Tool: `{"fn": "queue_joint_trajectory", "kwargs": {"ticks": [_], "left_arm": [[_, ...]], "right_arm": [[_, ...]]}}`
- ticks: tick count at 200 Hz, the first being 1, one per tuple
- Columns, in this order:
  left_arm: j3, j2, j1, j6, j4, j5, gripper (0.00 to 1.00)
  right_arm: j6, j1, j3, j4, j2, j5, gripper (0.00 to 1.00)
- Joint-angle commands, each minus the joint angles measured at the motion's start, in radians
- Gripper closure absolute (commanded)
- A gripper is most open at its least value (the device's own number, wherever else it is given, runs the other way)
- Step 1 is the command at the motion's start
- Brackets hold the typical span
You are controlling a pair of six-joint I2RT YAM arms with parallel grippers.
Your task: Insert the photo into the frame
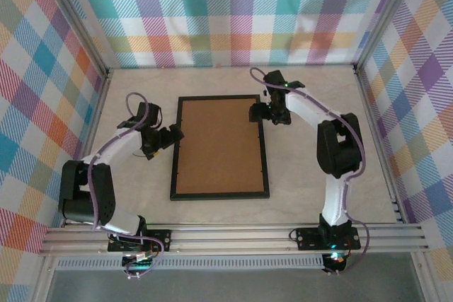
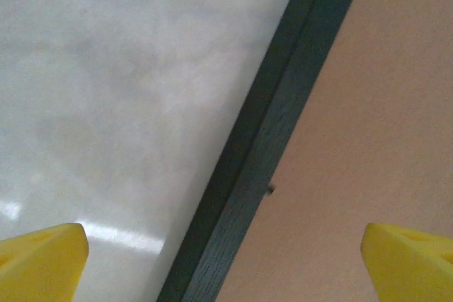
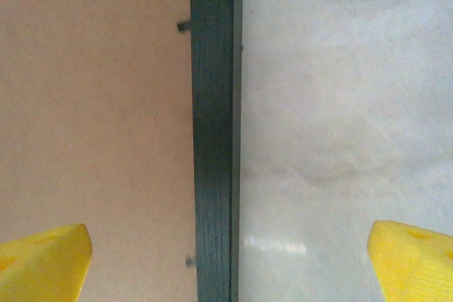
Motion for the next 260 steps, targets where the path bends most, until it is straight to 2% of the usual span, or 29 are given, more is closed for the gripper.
{"fn": "queue_joint_trajectory", "kwargs": {"ticks": [1, 27, 55, 96, 134, 162, 178, 222, 242, 260], "left_arm": [[-0.001, 0.065, 0.011, -0.044, 0.17, 0.065, 0.0], [-0.031, 0.131, 0.013, -0.084, 0.32, 0.127, 0.0], [-0.055, 0.14, 0.004, -0.082, 0.387, 0.148, 0.0], [-0.044, 0.162, -0.045, -0.053, 0.395, 0.161, 0.0], [-0.033, 0.186, -0.085, -0.008, 0.348, 0.109, 0.01], [-0.016, 0.204, -0.102, -0.009, 0.367, 0.122, 0.01], [0.025, 0.223, -0.125, -0.007, 0.383, 0.12, 0.01], [0.222, 0.381, -0.16, -0.019, 0.425, 0.155, 0.02], [0.362, 0.468, -0.159, -0.013, 0.389, 0.161, 0.03], [0.508, 0.524, -0.159, 0.012, 0.307, 0.146, 0.03]], "right_arm": [[-0.002, 0.0, -0.097, -0.024, -0.076, -0.063, 0.01], [0.025, 0.02, -0.234, -0.006, -0.149, -0.113, 0.01], [0.045, 0.064, -0.368, 0.009, -0.224, -0.128, 0.01], [0.11, 0.119, -0.536, 0.072, -0.309, -0.208, 0.03], [0.177, 0.19, -0.617, 0.128, -0.356, -0.207, 0.04], [0.228, 0.23, -0.683, 0.201, -0.398, -0.246, 0.11], [0.258, 0.259, -0.701, 0.23, -0.421, -0.279, 0.17], [0.343, 0.354, -0.711, 0.292, -0.464, -0.302, 0.26], [0.364, 0.377, -0.707, 0.299, -0.467, -0.29, 0.25], [0.348, 0.375, -0.692, 0.234, -0.497, -0.177, 0.16]]}}
